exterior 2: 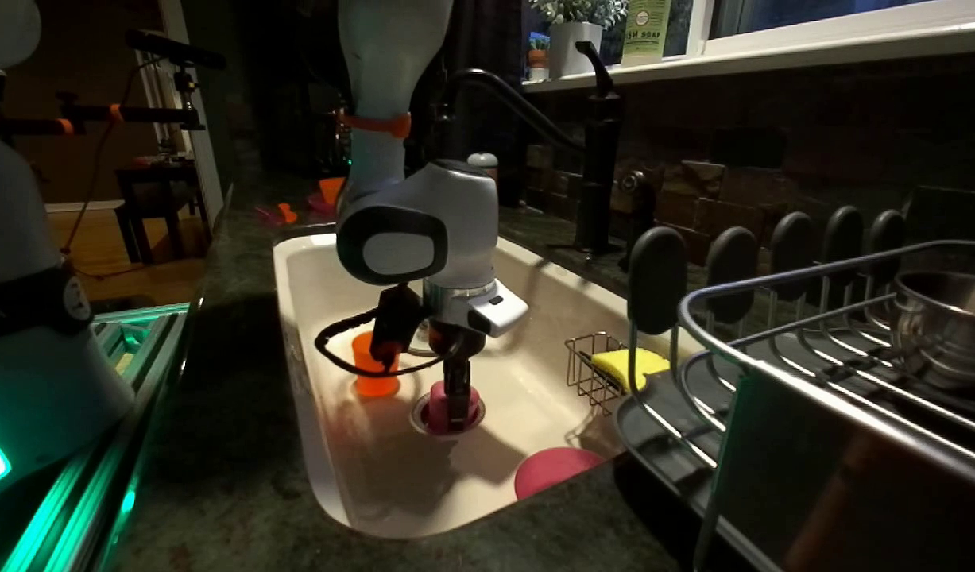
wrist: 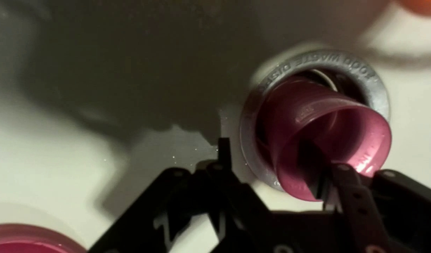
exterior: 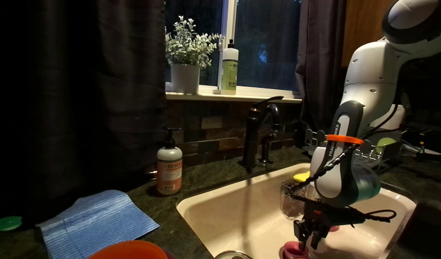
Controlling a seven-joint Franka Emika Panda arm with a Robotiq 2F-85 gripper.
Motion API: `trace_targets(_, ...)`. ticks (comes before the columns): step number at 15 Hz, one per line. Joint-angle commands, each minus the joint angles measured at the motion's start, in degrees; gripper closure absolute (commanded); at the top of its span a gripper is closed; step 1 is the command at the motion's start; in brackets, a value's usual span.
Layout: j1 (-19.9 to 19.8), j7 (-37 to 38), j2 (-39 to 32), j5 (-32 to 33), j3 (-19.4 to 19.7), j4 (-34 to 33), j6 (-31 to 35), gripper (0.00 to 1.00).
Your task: Put the cup on the plate rack
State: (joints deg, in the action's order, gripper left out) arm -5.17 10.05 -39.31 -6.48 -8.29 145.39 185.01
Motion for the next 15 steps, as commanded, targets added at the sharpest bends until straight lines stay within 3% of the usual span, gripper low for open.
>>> trace_targets(1,-0.57,0.46,-0.83,-1.08,-1.18,-1.55,-2.88,0.79)
trace_targets(4,-0.54,0.53,0.32,-1.60,-1.45,-0.96,-4.77,0.99)
trace_targets(15,-1.48,-0.25,10.85,-2.28,-3.14,5.25,-6.39,0.99)
